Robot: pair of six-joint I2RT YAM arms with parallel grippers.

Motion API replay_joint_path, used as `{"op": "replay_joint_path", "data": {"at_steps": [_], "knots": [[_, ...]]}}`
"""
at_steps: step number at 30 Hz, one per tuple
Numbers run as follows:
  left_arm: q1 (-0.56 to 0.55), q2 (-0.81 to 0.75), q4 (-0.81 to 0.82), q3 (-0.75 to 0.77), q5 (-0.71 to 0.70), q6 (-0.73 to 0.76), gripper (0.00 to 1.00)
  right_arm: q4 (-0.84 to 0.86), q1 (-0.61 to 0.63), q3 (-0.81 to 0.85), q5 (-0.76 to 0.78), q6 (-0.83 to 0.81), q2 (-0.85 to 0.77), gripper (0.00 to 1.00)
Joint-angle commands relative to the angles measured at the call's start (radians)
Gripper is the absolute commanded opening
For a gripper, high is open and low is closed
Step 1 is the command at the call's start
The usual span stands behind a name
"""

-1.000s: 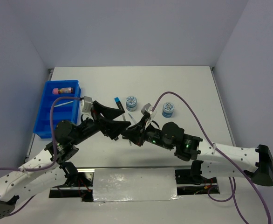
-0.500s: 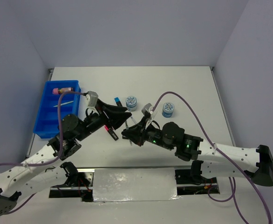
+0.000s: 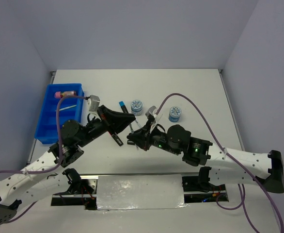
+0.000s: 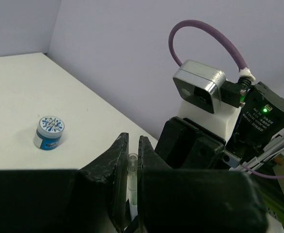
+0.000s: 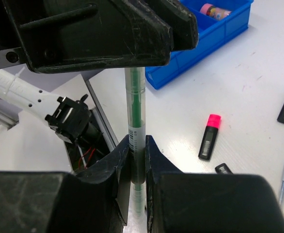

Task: Sort the stationery into containers
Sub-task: Close the pen cap on the pen.

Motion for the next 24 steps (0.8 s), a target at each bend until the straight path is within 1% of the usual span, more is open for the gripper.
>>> {"op": "replay_joint_path", "data": {"at_steps": [1, 5, 8, 11, 12, 13, 15, 16, 18, 19, 20, 21, 22, 23, 24], "knots": [[0.002, 0.006, -0.002, -0.017, 0.054, -0.012, 0.0, 0.036, -0.008, 0.148, 0.043, -0.059, 0.009, 0.0], [-0.02, 0.051, -0.034, -0.003, 0.099, 0.004, 0.0, 0.01, -0.026, 0.243, 0.061, -0.113, 0.038, 0.0], [-0.061, 0.074, -0.003, -0.029, 0.082, 0.001, 0.0, -0.002, -0.06, 0.316, 0.047, -0.128, 0.055, 0.0], [-0.101, 0.106, 0.046, -0.052, 0.073, -0.022, 0.0, -0.068, -0.099, 0.445, 0.032, -0.15, 0.087, 0.0], [-0.115, 0.118, 0.055, -0.054, 0.068, -0.028, 0.0, -0.085, -0.11, 0.517, 0.008, -0.154, 0.095, 0.0], [-0.15, 0.147, 0.066, -0.051, 0.063, -0.027, 0.0, -0.117, -0.121, 0.554, -0.009, -0.154, 0.111, 0.0], [-0.182, 0.172, 0.055, -0.037, 0.036, -0.016, 0.0, -0.156, -0.144, 0.644, -0.049, -0.15, 0.131, 0.0], [-0.208, 0.189, 0.047, -0.022, 0.018, -0.001, 0.0, -0.191, -0.146, 0.661, -0.052, -0.151, 0.147, 0.0], [-0.222, 0.181, 0.002, -0.003, -0.021, 0.007, 0.0, -0.208, -0.146, 0.633, -0.078, -0.151, 0.145, 0.0], [-0.224, 0.151, -0.012, -0.003, -0.076, 0.004, 0.0, -0.199, -0.146, 0.595, -0.077, -0.136, 0.118, 0.0], [-0.224, 0.129, -0.026, -0.012, -0.108, -0.001, 0.0, -0.187, -0.144, 0.5, -0.075, -0.127, 0.098, 0.0], [-0.224, 0.079, -0.041, -0.012, -0.131, -0.005, 0.0, -0.167, -0.144, 0.452, -0.086, -0.101, 0.057, 0.0], [-0.224, 0.052, -0.063, -0.008, -0.23, -0.007, 0.0, -0.159, -0.144, 0.363, -0.1, -0.088, 0.037, 0.0], [-0.224, 0.031, -0.106, 0.004, -0.272, -0.007, 0.0, -0.144, -0.143, 0.318, -0.115, -0.076, 0.017, 0.0], [-0.224, -0.01, -0.129, 0.013, -0.342, -0.006, 0.0, -0.135, -0.139, 0.28, -0.149, -0.049, -0.012, 0.0]]}}
